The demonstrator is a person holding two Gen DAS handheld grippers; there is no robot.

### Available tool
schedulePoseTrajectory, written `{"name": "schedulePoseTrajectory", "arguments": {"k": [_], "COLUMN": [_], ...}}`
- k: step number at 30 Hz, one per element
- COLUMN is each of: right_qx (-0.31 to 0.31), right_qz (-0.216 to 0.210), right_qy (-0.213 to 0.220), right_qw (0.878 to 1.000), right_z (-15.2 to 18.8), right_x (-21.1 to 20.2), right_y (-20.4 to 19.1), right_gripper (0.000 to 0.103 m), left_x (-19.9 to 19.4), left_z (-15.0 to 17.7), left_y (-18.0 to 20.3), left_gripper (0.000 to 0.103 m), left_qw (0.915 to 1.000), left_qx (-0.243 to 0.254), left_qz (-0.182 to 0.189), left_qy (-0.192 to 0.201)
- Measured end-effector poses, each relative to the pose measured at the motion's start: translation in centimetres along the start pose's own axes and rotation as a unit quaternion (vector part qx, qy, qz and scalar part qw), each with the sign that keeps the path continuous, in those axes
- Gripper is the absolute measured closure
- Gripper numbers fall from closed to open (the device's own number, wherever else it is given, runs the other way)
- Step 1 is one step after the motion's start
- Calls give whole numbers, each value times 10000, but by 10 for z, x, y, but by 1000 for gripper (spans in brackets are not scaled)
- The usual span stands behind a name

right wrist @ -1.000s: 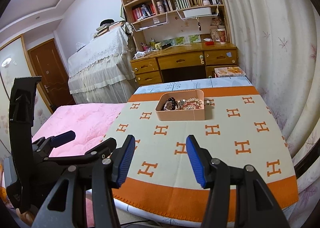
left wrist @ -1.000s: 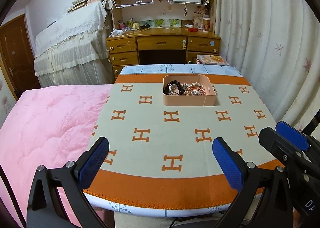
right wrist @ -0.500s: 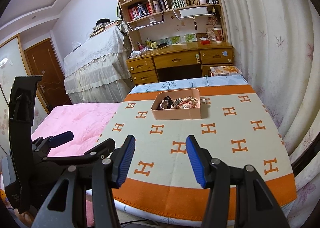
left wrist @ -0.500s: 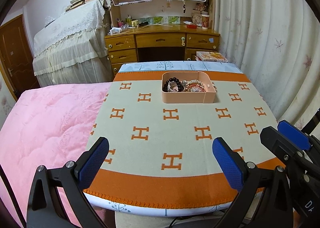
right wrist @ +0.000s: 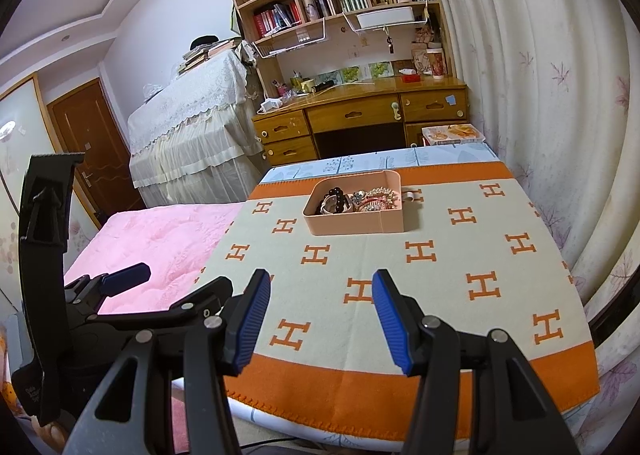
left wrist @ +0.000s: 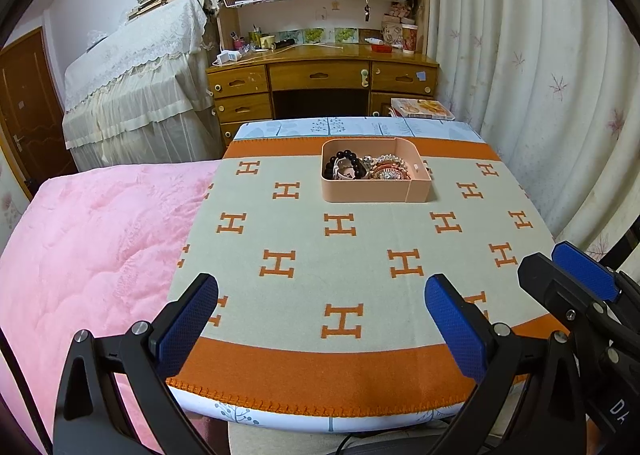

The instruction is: Organize jewelry

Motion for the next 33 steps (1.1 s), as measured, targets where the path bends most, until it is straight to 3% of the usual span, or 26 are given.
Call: {"name": "schedulePoseTrajectory", "arguments": {"k": [33], "right_qx": [49], "right_qz": [-28], "right_qy": [-69], "right_qw": [10000], "right_z": [2], "right_x": [6], "right_y": [-5], "right_gripper": [49], "left_x": [6], "left_z": [-4], "left_y": [-7], "left_gripper": [1], "left_qw": [9999], "left_qx": [-24], "left_qz": [14], "left_qy": [-97]}}
Point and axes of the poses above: each gripper's, at about its wrist camera, not at the fingertips, and x roughly the way its jaws point, y to its right, z to its underside, the point moved 5 cm from there along x, roughly the way its jaws point, and after that the axes turned 2 degrees about x, right-handed, at the moved point
